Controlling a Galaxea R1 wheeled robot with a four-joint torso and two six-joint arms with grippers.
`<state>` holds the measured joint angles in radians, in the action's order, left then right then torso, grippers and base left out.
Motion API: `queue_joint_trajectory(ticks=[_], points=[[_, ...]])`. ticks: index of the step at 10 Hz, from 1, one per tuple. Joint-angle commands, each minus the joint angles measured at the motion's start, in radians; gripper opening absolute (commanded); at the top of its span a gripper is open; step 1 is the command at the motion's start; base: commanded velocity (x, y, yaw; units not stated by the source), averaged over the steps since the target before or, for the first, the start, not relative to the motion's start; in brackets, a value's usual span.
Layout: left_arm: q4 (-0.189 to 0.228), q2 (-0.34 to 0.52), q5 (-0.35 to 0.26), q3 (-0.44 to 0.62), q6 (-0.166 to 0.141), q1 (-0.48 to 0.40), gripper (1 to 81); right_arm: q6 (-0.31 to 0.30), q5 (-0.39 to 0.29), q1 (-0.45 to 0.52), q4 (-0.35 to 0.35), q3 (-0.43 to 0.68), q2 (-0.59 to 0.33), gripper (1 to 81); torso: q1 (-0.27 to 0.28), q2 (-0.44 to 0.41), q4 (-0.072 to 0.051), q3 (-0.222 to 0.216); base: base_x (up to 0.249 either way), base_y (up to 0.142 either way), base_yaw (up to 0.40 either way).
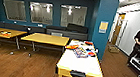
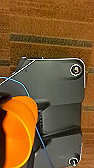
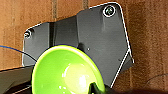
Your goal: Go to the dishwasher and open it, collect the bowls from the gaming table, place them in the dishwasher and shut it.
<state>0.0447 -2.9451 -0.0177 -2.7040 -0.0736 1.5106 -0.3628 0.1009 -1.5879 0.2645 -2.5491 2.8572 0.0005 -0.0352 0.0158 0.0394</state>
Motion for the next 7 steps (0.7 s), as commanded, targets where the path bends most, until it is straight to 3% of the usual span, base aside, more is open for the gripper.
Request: queue_joint_trajectory(ticks=[1,7], points=[[0.023,0.004,-0.051,-0.003,0.009,-0.051,1.0,0.002,-0.049,0.042,0.012,0.0,-0.014,1.0,0.0,0.0,0.0,0.0,0.0,0.0,-0.102],[0.041,0.001,-0.051,-0.003,0.009,-0.051,1.0,0.001,-0.047,0.041,-0.001,0.0,-0.013,1.0,0.0,0.0,0.0,0.0,0.0,0.0,-0.374]])
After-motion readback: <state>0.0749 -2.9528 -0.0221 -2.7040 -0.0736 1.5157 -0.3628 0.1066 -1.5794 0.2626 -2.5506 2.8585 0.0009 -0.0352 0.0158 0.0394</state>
